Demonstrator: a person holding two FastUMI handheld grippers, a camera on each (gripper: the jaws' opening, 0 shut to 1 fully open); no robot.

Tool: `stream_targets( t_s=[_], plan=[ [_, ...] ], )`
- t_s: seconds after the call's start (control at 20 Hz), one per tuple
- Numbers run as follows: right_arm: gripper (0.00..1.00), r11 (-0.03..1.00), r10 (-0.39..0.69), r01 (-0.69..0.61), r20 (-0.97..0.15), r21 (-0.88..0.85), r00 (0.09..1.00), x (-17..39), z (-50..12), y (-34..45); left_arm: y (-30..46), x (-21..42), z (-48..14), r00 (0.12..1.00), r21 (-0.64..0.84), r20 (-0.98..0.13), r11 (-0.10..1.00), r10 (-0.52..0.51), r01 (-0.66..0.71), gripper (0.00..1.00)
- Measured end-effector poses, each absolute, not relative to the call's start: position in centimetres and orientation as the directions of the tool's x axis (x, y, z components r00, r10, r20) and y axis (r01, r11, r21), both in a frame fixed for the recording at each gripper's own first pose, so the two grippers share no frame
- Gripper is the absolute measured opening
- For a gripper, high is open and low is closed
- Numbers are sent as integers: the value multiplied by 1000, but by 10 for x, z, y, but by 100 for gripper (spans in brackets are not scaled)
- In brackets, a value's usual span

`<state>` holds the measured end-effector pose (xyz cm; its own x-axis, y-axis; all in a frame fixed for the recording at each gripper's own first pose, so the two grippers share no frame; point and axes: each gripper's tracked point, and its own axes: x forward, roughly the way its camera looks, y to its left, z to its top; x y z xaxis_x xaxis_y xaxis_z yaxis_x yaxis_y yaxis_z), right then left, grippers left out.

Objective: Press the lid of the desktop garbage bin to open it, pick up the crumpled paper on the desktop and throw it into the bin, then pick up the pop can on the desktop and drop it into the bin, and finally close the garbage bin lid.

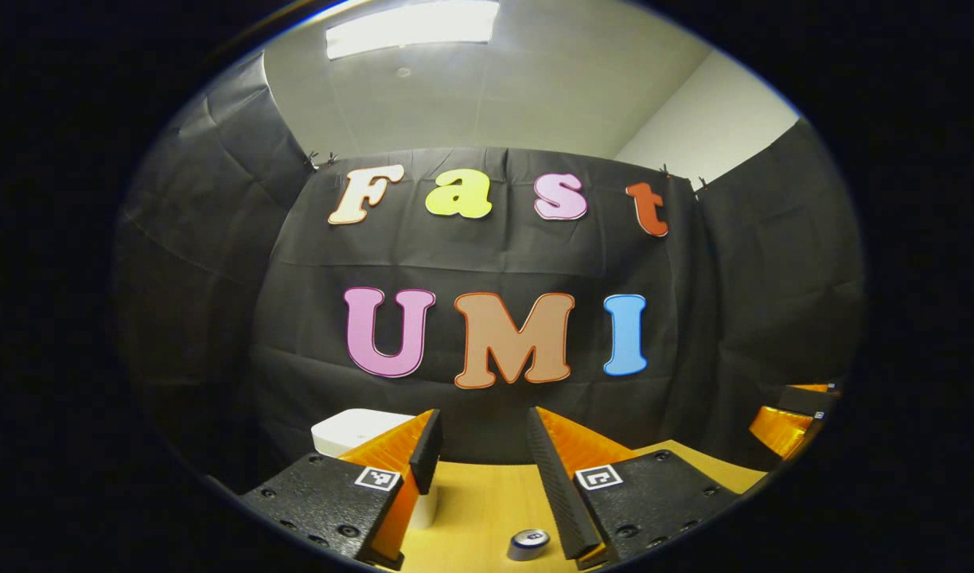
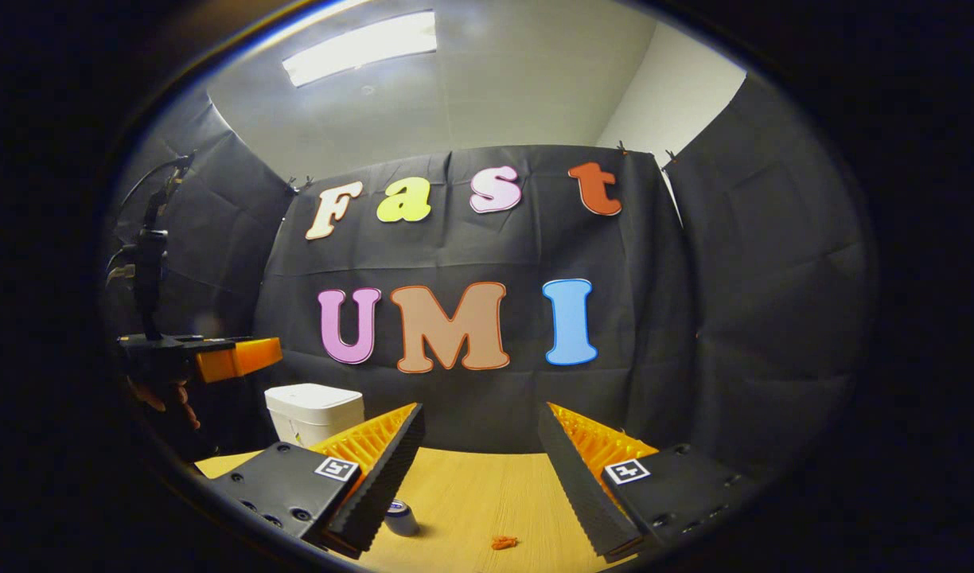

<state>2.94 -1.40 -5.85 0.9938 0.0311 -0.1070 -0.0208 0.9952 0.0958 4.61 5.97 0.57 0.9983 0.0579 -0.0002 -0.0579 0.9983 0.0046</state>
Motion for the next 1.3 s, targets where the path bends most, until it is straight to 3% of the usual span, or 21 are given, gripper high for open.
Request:
stream_targets(
  t_s=[0.05,0.1,0.3,0.75,1.3],
  plan=[
    [100,995,21,-12,-102,95,995,33,-59,-9,71,55,8,999,-3,5,999,53,-53,62],
    [95,997,0,9,-108,83,994,37,-62,-9,82,65,8,999,-11,-3,999,50,-50,51],
    [96,997,-45,52,-127,54,991,45,-70,4,134,104,-3,997,1,-25,997,73,-73,6],
    [95,990,-134,138,-177,9,975,65,-88,20,205,179,-77,984,51,-162,997,72,-64,0],
    [96,987,-158,150,-234,-53,959,75,-105,44,236,194,-157,953,-25,-291,995,85,-96,0]
  ],
)
